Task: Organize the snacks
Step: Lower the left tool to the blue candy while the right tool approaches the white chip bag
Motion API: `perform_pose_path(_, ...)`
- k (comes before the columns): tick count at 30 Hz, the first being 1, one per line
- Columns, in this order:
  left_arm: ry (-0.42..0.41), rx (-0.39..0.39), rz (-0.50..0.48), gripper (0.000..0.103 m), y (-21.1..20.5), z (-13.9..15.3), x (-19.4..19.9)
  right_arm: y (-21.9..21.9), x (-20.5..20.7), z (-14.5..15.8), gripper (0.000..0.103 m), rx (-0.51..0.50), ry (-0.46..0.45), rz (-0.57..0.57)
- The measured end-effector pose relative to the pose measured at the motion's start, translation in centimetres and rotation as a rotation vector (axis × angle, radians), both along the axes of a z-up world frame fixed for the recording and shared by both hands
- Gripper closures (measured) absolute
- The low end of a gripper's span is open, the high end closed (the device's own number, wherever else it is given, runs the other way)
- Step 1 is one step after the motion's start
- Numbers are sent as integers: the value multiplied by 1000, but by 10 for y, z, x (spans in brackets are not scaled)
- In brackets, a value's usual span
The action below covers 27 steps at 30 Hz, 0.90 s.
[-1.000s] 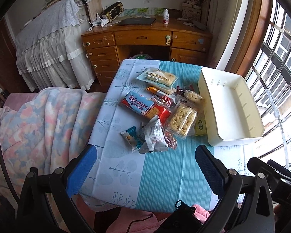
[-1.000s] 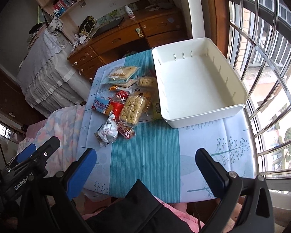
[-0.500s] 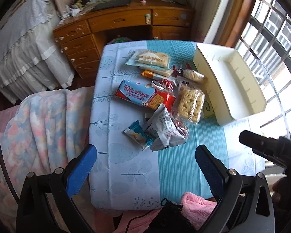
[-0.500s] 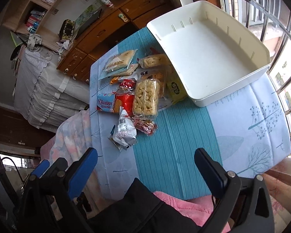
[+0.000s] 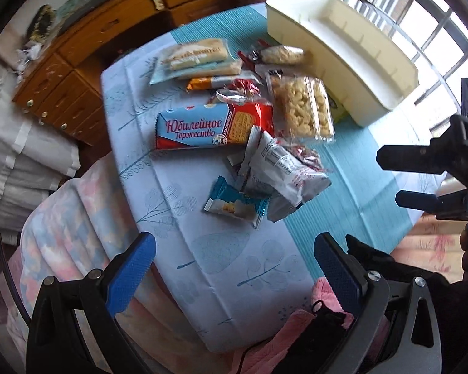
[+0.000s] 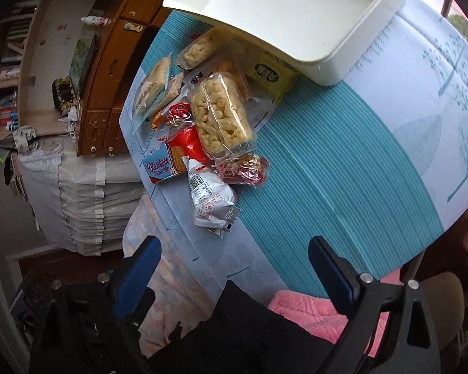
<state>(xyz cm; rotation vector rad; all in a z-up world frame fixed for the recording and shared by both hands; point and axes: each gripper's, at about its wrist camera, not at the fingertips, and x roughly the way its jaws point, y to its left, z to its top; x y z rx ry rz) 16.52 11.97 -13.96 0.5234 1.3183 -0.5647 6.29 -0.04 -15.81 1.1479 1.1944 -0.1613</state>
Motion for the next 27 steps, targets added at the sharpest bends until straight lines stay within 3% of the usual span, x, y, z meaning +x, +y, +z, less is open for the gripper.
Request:
perform_pose_path(10, 150, 61, -117, 2, -9, -68, 36, 16, 14, -40, 7, 92, 40, -162)
perform_pose_path(17, 226, 91, -128, 2, -11, -107, 47, 24, 26, -63, 8, 113, 85, -186)
perform_pose_path(23, 333, 68, -102, 2, -13, -132, 53, 33, 39, -78, 17, 106, 101, -198)
perform_pose_path(27, 357, 93, -88, 2, -12, -147, 55, 37, 49, -88, 25, 108, 87, -187)
